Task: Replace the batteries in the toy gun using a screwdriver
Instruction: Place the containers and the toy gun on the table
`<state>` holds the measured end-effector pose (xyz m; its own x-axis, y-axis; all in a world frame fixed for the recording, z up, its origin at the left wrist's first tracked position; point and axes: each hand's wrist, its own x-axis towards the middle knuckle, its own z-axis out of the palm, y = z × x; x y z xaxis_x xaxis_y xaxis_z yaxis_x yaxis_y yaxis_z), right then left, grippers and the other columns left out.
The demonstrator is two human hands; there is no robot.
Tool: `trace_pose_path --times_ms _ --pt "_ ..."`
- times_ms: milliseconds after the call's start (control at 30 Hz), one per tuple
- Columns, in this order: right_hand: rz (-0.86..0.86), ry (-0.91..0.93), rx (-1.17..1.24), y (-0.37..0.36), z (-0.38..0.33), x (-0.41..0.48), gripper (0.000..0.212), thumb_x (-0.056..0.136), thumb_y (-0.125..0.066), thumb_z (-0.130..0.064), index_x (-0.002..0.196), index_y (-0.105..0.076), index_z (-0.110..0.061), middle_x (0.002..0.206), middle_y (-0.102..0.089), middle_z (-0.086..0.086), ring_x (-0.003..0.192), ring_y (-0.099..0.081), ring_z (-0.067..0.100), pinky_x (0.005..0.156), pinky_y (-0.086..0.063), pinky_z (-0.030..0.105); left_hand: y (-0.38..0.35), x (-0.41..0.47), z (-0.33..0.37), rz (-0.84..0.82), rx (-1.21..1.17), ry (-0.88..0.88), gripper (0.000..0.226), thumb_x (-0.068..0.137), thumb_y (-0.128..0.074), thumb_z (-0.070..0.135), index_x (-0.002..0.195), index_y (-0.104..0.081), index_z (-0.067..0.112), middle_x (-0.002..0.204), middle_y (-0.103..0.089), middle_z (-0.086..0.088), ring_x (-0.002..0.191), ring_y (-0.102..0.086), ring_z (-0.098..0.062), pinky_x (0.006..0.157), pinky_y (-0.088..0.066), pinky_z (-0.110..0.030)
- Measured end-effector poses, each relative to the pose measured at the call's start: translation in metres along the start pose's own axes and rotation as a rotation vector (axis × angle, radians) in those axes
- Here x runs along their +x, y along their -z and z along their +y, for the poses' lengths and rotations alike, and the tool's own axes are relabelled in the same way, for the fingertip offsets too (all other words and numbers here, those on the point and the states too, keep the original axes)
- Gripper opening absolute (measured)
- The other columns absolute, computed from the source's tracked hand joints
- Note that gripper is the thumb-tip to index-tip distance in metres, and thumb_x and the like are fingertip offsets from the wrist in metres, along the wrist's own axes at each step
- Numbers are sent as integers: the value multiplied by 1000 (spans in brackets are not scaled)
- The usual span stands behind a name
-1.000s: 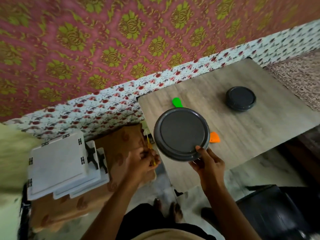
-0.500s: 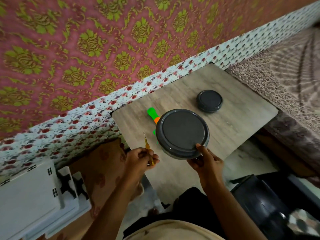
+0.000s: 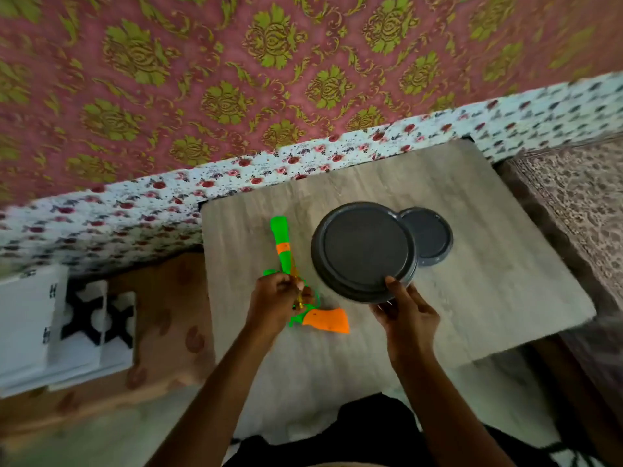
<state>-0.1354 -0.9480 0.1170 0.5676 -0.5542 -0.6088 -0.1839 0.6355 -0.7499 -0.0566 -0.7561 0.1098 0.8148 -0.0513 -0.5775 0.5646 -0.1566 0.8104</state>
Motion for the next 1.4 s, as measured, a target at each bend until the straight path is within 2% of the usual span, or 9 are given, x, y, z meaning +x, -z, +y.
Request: trace_pose_path --times_ms 233,433,667,800,933,1067,1200,1267,1400 --pt "-39 -27 -59 26 -66 76 37 89 -76 -11 125 -70 -5 111 -77 17 101 -76 32 95 -60 50 -97 18 12 126 -90 69 26 102 -55 0 80 -53 13 62 -72 5 53 -69 -2 60 -51 -27" --pt "-17 -63 -18 40 -89 103 41 88 -78 -12 126 -67 -1 116 -75 18 102 -76 31 93 -60 51 -143 37 13 150 -71 110 25 103 -51 0 81 -55 13 79 -68 -8 68 -66 -15 51 -51 -21" --pt "93 -53 56 58 -116 112 38 86 -81 -13 118 -68 2 113 -74 22 99 -76 35 89 -62 53 -170 72 -6 170 9 152 17 98 -53 -2 84 -56 8 67 -59 -16 54 -53 -22 60 -49 -33" --pt "140 -26 63 72 -137 123 17 90 -77 -15 100 -67 -7 108 -72 21 101 -74 37 90 -61 53 -187 87 -22 130 71 149 17 92 -52 -9 81 -52 5 67 -56 -21 43 -48 -20 53 -44 -31" --pt "213 8 56 88 -153 153 12 94 -72 -16 100 -64 -8 104 -69 14 103 -71 38 94 -59 55 -203 99 -37 151 202 141 4 86 -61 1 84 -62 3 85 -68 -22 59 -65 -27 55 -58 -35" --pt "252 -6 52 112 -167 197 37 91 -74 -14 124 -63 -1 116 -69 16 108 -69 37 92 -58 54 -214 112 -55 197 390 223 12 93 -61 17 97 -65 6 98 -66 -15 82 -72 -32 61 -64 -38" --pt "236 -39 39 130 -176 245 44 92 -70 -8 134 -57 -3 118 -67 15 107 -68 33 85 -56 44 -219 152 -100 269 533 319 24 87 -59 31 97 -67 11 98 -72 -15 84 -73 -34 74 -65 -46" --pt "202 -66 44 135 -176 262 44 94 -67 -5 136 -55 -5 120 -66 14 107 -67 31 88 -55 44 -219 162 -112 300 544 369 30 81 -61 33 100 -68 9 98 -73 -16 84 -74 -35 75 -65 -46" --pt "163 -107 46 145 -178 291 36 94 -64 -1 129 -58 -7 112 -67 10 99 -65 27 85 -51 43 -241 148 -87 366 474 398 26 86 -63 22 102 -67 3 101 -71 -20 86 -73 -36 75 -65 -48"
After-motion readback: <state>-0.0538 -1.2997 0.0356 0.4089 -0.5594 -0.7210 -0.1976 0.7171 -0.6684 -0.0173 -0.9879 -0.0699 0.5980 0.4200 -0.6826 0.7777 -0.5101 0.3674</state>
